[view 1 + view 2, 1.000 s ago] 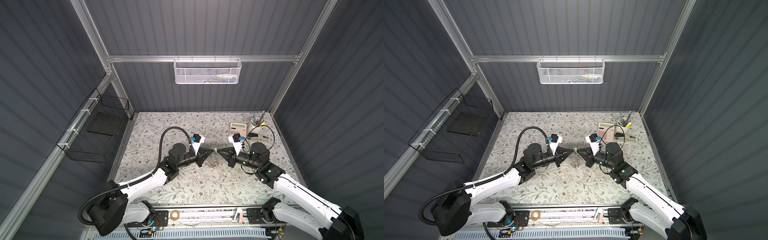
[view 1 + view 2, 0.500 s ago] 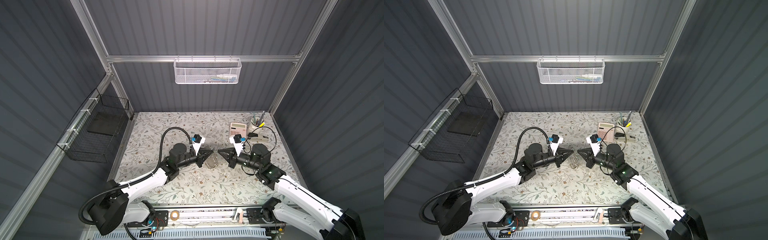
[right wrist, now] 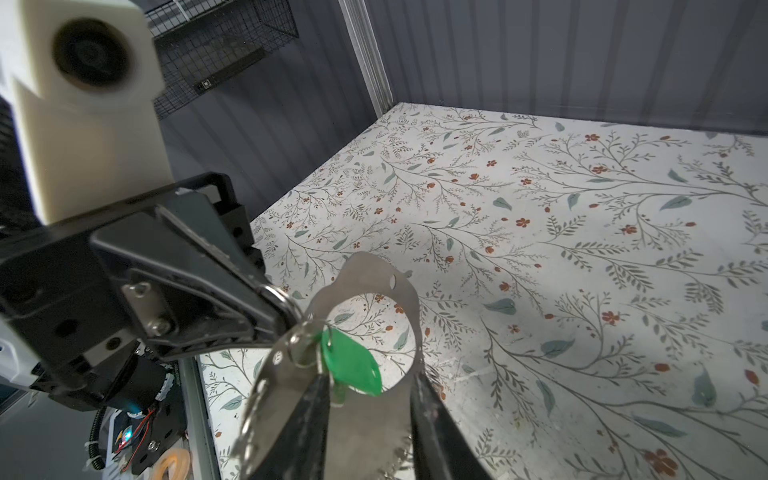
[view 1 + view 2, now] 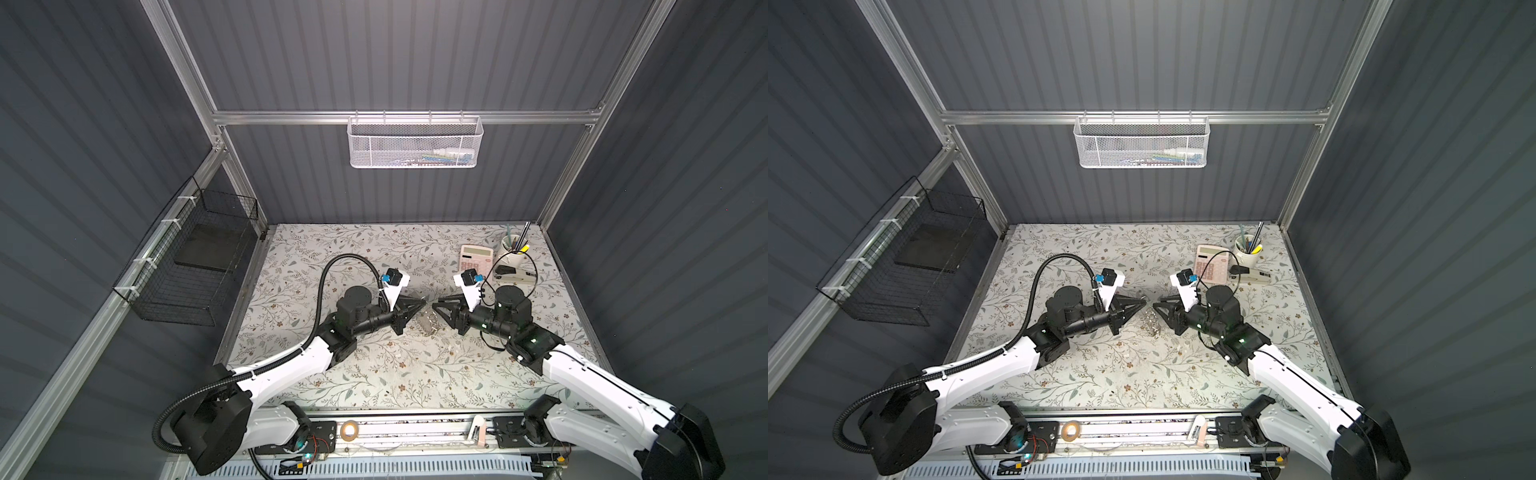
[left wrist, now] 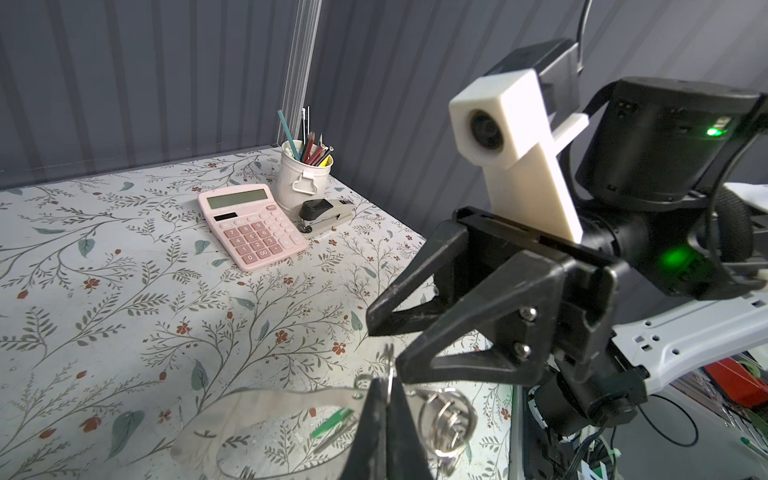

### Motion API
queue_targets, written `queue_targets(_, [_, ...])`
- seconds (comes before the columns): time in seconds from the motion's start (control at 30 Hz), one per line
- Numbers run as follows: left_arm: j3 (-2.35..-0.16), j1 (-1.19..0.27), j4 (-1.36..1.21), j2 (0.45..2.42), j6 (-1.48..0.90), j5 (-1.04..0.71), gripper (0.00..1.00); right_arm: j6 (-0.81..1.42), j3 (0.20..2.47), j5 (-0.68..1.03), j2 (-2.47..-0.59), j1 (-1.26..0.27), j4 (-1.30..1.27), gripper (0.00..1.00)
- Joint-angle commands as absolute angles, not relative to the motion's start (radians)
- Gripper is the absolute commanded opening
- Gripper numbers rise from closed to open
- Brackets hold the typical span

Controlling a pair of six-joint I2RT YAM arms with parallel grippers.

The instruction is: Put the keys on the keyring

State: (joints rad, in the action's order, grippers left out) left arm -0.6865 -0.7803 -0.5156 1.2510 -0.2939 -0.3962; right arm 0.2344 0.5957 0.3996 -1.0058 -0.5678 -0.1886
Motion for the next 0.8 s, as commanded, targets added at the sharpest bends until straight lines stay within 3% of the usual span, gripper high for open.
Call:
queue_targets(0.0, [-0.745, -0.785, -0.532, 1.211, -0.267, -0.402, 0.0, 0.227, 0.631, 0.391, -1.024, -0.576, -0.179, 0.37])
queue_targets(0.33, [-0.736, -0.785, -0.578, 1.231, -0.298, -0.419, 0.0, 0.226, 0.594, 0.524, -1.0, -0.598, -0.268, 0.57])
queue_targets(0.5, [-0.749, -0.785, -0.598, 1.248, -0.322, -0.454, 0.0, 0.219, 0.606, 0.527, -1.023, -0.607, -0.259, 0.61])
queue_targets(0.77, [-0.737, -0.785, -0.642, 1.259, -0.369, -0.498, 0.0, 0.212, 0.606, 0.427, -1.007, -0.609, -0.232, 0.56])
